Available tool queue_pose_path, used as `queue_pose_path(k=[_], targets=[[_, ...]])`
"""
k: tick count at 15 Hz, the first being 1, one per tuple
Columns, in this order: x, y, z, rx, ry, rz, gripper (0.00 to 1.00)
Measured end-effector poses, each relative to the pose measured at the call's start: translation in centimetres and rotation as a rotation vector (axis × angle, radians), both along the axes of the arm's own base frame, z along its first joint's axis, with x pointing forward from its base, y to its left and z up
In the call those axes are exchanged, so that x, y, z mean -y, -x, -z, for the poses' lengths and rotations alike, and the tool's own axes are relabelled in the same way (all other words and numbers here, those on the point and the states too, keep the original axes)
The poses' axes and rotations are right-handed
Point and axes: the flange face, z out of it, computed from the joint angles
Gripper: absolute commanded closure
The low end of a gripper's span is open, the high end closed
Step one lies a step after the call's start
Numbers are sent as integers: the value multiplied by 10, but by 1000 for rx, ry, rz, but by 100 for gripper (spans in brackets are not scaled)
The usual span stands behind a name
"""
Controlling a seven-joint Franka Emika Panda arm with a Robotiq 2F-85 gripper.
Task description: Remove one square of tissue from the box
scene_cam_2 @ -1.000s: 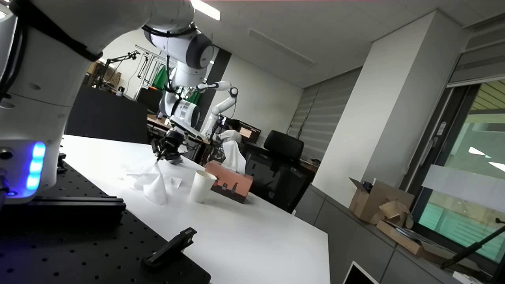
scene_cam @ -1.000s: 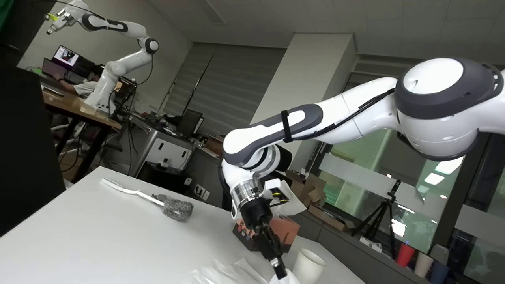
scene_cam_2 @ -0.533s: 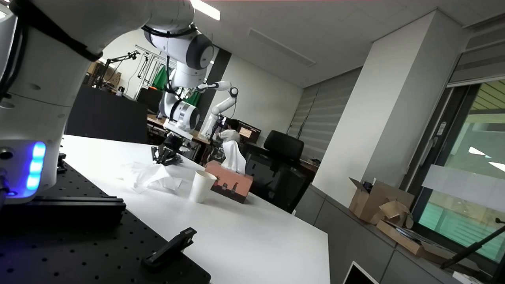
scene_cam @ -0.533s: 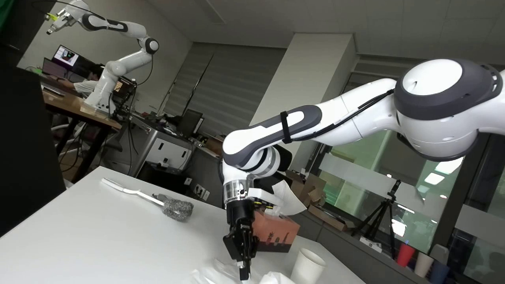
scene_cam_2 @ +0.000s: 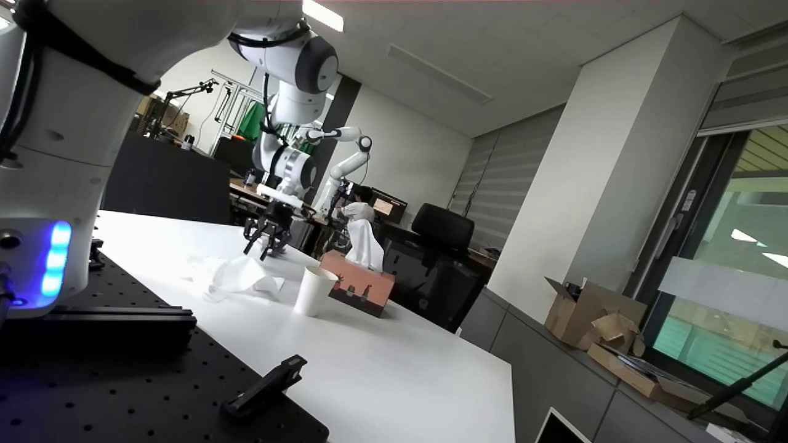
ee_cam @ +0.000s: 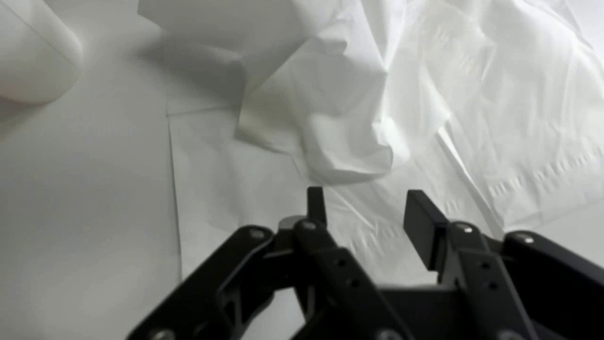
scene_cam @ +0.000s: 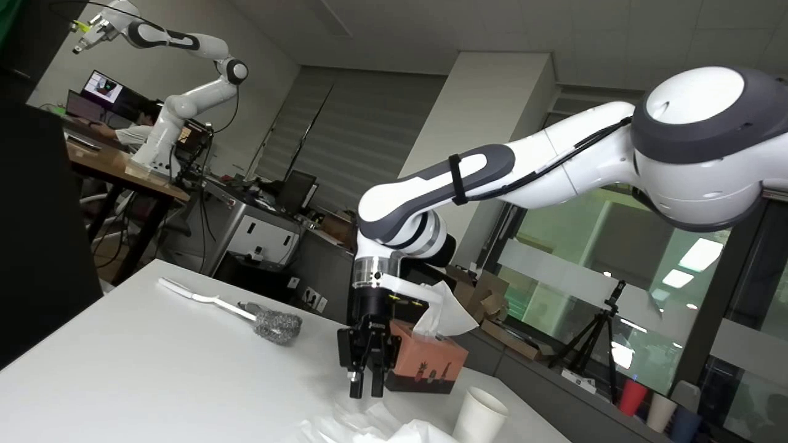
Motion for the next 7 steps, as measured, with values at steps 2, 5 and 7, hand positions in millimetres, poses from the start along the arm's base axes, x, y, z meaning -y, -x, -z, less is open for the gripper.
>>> queue_pose_path(k=[2, 5, 7], targets=[[-3, -9, -30, 71, -3, 19, 5], [2, -8, -72, 72, 47, 43, 10], [9, -2, -87, 26, 90, 48, 1]])
